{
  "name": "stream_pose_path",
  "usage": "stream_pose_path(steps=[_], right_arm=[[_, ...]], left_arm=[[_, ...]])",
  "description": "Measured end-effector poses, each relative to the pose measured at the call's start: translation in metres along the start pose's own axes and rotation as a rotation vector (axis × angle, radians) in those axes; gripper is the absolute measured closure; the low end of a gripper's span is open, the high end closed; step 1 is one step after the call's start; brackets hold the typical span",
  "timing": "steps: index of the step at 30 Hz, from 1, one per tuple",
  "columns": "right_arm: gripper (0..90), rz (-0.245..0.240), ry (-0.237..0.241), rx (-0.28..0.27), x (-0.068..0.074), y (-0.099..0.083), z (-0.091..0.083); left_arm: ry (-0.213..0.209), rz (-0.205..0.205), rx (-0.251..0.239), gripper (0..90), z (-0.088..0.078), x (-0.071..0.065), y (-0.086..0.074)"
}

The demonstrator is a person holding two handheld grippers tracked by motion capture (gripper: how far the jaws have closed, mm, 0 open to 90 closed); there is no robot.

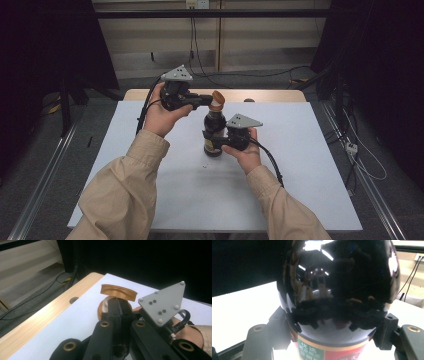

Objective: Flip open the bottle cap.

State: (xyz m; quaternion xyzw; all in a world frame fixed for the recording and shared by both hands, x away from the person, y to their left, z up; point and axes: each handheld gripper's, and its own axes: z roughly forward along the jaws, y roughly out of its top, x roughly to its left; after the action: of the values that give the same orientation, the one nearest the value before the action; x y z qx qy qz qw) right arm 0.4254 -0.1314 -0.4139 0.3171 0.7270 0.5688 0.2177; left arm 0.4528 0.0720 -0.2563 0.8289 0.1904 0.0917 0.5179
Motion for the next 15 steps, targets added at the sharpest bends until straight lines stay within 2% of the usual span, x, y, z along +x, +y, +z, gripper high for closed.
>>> stream_pose_path(steps=[15], right_arm=[[30.8, 0.005, -0.004, -0.002, -0.0018, -0.0008, -0.0015]], left_arm=[[-0.001, 0.001, -0.016, 90.0, 0.0048, -0.0023, 0.0034]])
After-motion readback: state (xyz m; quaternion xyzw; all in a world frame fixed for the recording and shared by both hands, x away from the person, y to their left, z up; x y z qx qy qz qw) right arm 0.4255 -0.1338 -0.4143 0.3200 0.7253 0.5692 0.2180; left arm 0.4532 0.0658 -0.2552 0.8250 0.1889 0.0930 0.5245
